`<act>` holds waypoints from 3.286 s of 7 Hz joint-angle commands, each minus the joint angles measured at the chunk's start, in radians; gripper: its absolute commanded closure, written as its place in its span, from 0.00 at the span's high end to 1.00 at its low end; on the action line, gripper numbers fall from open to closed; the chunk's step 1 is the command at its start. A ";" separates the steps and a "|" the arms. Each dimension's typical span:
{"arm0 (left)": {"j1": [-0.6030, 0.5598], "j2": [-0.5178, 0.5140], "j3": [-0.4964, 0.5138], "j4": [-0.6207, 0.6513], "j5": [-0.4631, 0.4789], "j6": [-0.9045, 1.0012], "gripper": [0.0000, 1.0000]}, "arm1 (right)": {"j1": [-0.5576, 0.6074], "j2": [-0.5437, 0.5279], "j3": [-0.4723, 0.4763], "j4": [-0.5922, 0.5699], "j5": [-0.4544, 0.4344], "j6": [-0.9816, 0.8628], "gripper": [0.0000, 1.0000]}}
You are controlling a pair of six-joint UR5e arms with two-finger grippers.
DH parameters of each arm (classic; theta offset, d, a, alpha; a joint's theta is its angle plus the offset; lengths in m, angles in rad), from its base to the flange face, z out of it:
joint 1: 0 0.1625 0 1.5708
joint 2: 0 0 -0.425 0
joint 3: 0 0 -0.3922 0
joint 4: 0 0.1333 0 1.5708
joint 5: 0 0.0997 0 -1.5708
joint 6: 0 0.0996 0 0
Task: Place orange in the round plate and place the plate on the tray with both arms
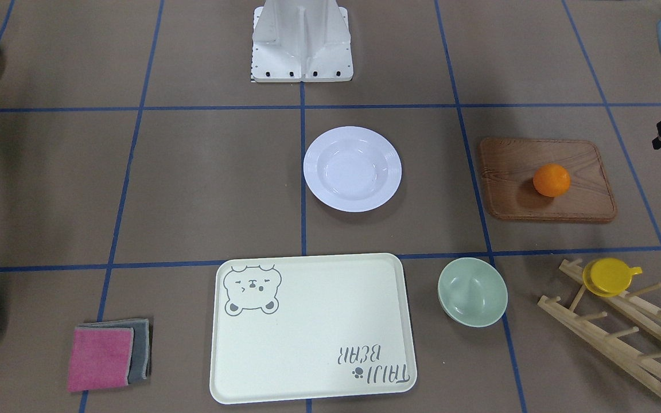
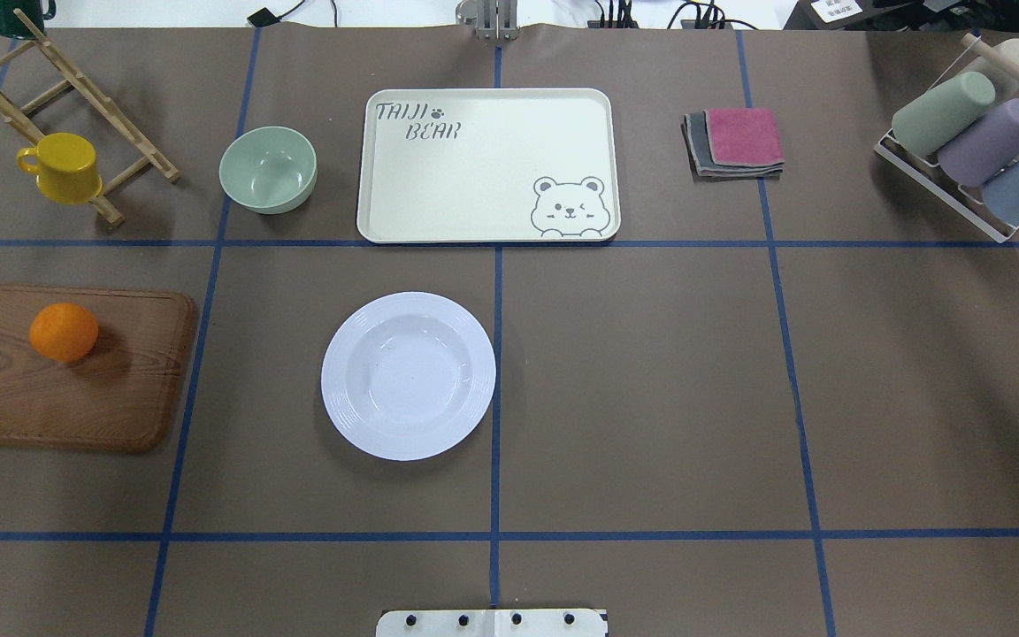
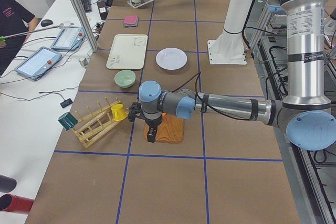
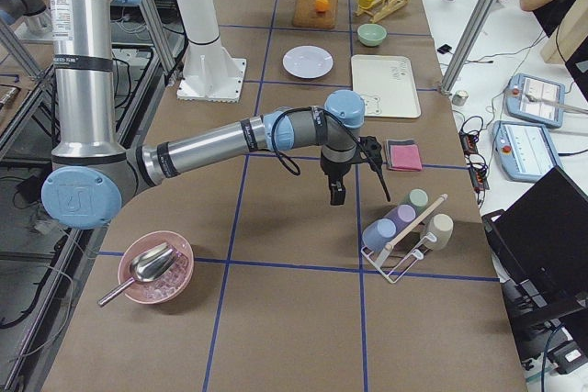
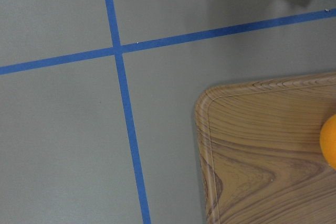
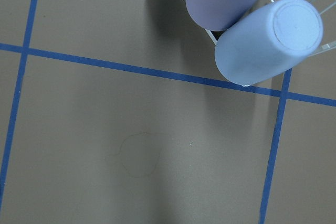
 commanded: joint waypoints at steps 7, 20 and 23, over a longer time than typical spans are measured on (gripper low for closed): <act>0.064 -0.057 -0.035 -0.079 0.001 -0.278 0.99 | -0.162 0.108 0.000 0.207 0.240 0.335 1.00; 0.325 -0.118 0.001 -0.245 0.085 -0.685 0.99 | -0.644 0.353 -0.291 1.339 -0.057 1.462 0.99; 0.345 -0.141 0.058 -0.256 0.104 -0.687 0.99 | -0.702 0.354 -0.284 1.338 -0.132 1.465 0.98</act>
